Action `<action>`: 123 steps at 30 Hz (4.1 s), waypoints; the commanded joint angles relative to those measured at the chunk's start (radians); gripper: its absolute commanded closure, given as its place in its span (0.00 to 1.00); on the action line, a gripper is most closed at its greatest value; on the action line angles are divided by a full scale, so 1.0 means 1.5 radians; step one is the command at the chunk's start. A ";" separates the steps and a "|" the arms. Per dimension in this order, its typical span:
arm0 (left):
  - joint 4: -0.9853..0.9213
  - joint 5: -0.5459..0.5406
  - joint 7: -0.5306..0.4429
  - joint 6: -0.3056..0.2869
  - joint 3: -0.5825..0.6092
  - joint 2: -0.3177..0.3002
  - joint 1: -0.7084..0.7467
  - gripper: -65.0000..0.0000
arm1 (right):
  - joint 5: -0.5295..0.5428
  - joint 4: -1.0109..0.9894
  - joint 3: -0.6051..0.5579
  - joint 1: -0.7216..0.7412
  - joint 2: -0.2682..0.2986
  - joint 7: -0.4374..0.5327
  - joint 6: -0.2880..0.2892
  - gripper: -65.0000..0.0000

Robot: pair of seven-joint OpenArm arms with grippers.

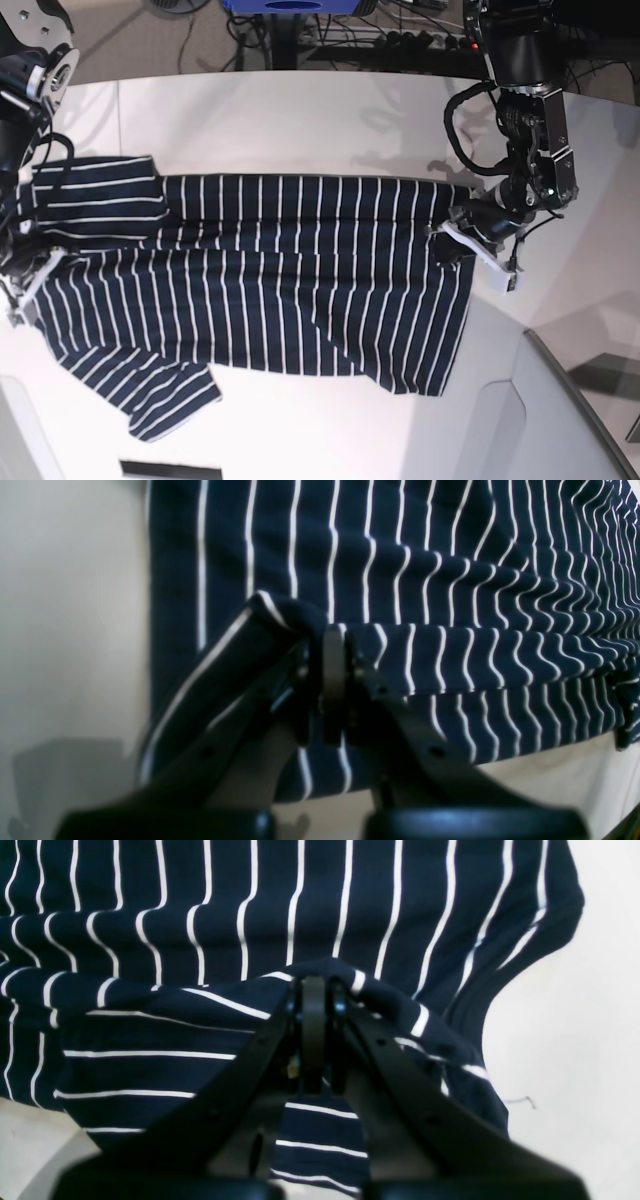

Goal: Layout the t-shirt on the table in an organized manner, then fold the t-shirt properly

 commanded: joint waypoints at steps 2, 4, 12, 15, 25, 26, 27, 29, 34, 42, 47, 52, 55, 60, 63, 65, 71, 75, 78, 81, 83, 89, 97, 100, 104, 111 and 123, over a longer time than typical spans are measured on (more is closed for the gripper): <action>0.009 -0.011 -0.016 -0.004 -0.006 -0.006 -0.013 1.00 | 0.009 0.010 0.006 0.018 0.013 0.033 0.001 1.00; 0.009 -0.011 -0.016 -0.004 -0.008 -0.008 -0.013 1.00 | 0.009 0.010 0.008 0.018 0.013 0.045 -0.025 1.00; 0.009 -0.011 -0.018 -0.004 -0.009 -0.010 -0.014 1.00 | 0.010 0.010 0.004 0.017 0.010 0.081 -0.077 0.90; 0.008 -0.011 -0.018 -0.004 -0.009 -0.010 -0.027 1.00 | 0.010 0.014 0.004 0.017 0.011 0.082 -0.112 0.68; 0.036 -0.012 -0.076 -0.004 -0.083 -0.007 -0.026 0.21 | 0.012 0.177 0.011 -0.059 0.002 0.095 -0.142 0.29; 0.037 -0.016 -0.083 -0.004 -0.108 -0.008 -0.021 0.15 | 0.012 0.212 0.011 -0.081 -0.007 0.074 -0.144 0.29; 0.037 -0.016 -0.084 -0.004 -0.131 -0.009 -0.017 0.11 | 0.012 0.242 0.014 -0.099 -0.014 0.052 -0.144 0.29; 0.037 -0.012 -0.083 -0.004 -0.174 -0.010 -0.012 0.09 | 0.013 0.284 0.051 -0.131 -0.038 0.004 -0.141 0.29; 0.058 -0.017 -0.084 -0.008 -0.215 -0.025 0.071 0.10 | 0.013 0.266 0.158 -0.161 -0.092 -0.011 -0.139 0.29; 0.128 -0.017 -0.087 -0.084 -0.222 -0.025 0.197 0.10 | 0.013 0.154 0.216 -0.162 -0.092 0.012 -0.111 0.29; 0.127 -0.017 -0.087 -0.095 -0.222 -0.023 0.212 0.10 | 0.013 0.091 0.229 -0.162 -0.091 0.047 -0.095 0.29; 0.129 -0.017 -0.087 -0.095 -0.222 -0.021 0.212 0.10 | 0.013 0.059 0.228 -0.162 -0.090 0.070 -0.094 0.33; 0.130 -0.017 -0.087 -0.095 -0.222 -0.021 0.211 0.10 | 0.013 0.059 0.224 -0.164 -0.086 0.069 -0.093 0.64; 0.124 -0.017 -0.087 -0.095 -0.222 -0.021 0.210 0.10 | 0.013 0.072 0.224 -0.164 -0.086 0.063 -0.093 0.97; 0.124 -0.017 -0.087 -0.095 -0.222 -0.021 0.209 0.10 | 0.013 0.095 0.222 -0.162 -0.086 0.020 -0.093 0.97; 0.124 -0.017 -0.087 -0.095 -0.222 -0.021 0.208 0.10 | 0.012 0.111 0.222 -0.152 -0.086 0.004 -0.092 0.97; 0.124 -0.017 -0.087 -0.095 -0.222 -0.021 0.207 0.10 | 0.011 0.120 0.178 -0.140 -0.083 -0.049 -0.092 0.92; 0.124 -0.015 -0.087 -0.095 -0.222 -0.022 0.208 0.10 | 0.011 0.120 0.177 -0.141 -0.084 -0.059 -0.092 0.68; 0.123 -0.015 -0.087 -0.095 -0.222 -0.022 0.210 0.10 | 0.011 0.120 0.179 -0.143 -0.085 -0.059 -0.093 0.56; 0.123 -0.015 -0.087 -0.095 -0.222 -0.022 0.210 0.10 | 0.011 0.120 0.180 -0.150 -0.083 -0.059 -0.093 0.55; 0.123 -0.015 -0.087 -0.095 -0.222 -0.022 0.210 0.10 | 0.011 0.120 0.180 -0.156 -0.083 -0.058 -0.095 0.55; 0.123 -0.015 -0.087 -0.095 -0.222 -0.022 0.210 0.10 | 0.010 0.120 0.181 -0.176 -0.083 -0.057 -0.096 0.55; 0.123 -0.015 -0.087 -0.095 -0.222 -0.022 0.211 0.10 | 0.010 0.120 0.181 -0.178 -0.083 -0.057 -0.097 0.55; 0.123 -0.013 -0.087 -0.095 -0.222 -0.022 0.211 0.10 | 0.010 0.120 0.181 -0.183 -0.083 -0.057 -0.097 0.55; 0.123 -0.013 -0.087 -0.095 -0.222 -0.022 0.211 0.10 | 0.011 0.155 0.181 -0.199 -0.088 -0.057 -0.097 0.34; 0.123 -0.013 -0.087 -0.095 -0.222 -0.022 0.211 0.10 | 0.012 0.185 0.182 -0.206 -0.098 -0.057 -0.097 0.40; 0.123 -0.013 -0.087 -0.095 -0.222 -0.022 0.211 0.10 | 0.011 0.184 0.182 -0.203 -0.099 -0.057 -0.097 0.82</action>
